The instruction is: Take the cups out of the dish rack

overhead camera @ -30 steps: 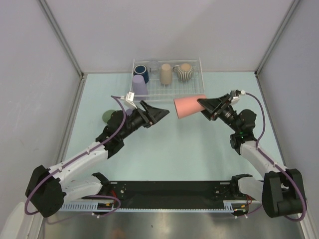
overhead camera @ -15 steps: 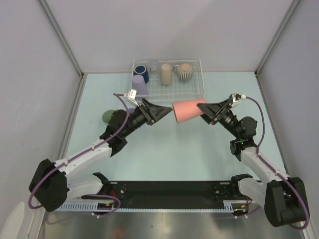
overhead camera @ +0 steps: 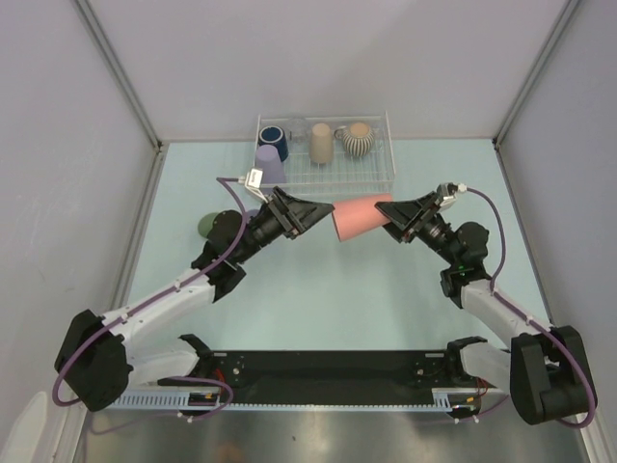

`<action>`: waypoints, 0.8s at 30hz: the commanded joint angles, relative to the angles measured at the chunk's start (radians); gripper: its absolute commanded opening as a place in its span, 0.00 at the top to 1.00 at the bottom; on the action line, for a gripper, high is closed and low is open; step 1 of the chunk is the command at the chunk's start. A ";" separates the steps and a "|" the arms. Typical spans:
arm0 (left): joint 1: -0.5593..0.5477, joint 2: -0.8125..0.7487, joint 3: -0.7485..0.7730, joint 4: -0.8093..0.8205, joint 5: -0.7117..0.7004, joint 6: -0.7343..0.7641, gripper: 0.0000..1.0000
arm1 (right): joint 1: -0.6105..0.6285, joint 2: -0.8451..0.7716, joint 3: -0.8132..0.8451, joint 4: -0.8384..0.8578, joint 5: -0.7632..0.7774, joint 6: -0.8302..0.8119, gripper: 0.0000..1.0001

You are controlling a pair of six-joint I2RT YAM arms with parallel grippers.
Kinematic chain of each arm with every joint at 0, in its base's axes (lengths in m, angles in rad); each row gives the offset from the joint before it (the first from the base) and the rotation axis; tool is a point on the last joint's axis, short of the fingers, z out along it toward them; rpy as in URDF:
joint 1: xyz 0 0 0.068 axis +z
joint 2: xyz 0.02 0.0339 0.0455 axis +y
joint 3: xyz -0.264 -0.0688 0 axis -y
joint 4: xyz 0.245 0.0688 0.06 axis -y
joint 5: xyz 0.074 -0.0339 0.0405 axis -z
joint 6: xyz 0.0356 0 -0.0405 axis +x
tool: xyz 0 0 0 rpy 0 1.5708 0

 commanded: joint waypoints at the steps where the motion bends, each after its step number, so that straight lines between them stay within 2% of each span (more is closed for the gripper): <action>1: -0.035 0.010 0.070 0.066 0.039 -0.005 0.24 | 0.038 0.036 0.034 0.060 0.010 -0.028 1.00; 12: -0.090 0.064 0.082 0.092 0.049 -0.017 0.26 | 0.095 0.097 0.051 0.091 0.017 -0.046 1.00; 14: -0.090 0.073 0.090 0.093 0.055 -0.015 0.30 | 0.096 0.103 0.054 0.092 0.014 -0.045 1.00; 15: -0.092 0.075 0.093 0.096 0.055 -0.017 0.34 | 0.101 0.106 0.056 0.092 0.011 -0.043 1.00; 16: -0.092 0.078 0.093 0.098 0.052 -0.018 0.48 | 0.099 0.111 0.056 0.097 0.010 -0.045 1.00; 18: -0.092 0.085 0.099 0.096 0.052 -0.018 0.62 | 0.101 0.111 0.056 0.095 0.007 -0.049 1.00; 21: -0.092 0.098 0.111 0.074 0.058 -0.018 0.98 | 0.098 0.099 0.063 0.050 -0.006 -0.064 1.00; 24: -0.092 0.098 0.113 0.069 0.050 -0.018 1.00 | 0.095 0.097 0.074 0.028 -0.026 -0.074 1.00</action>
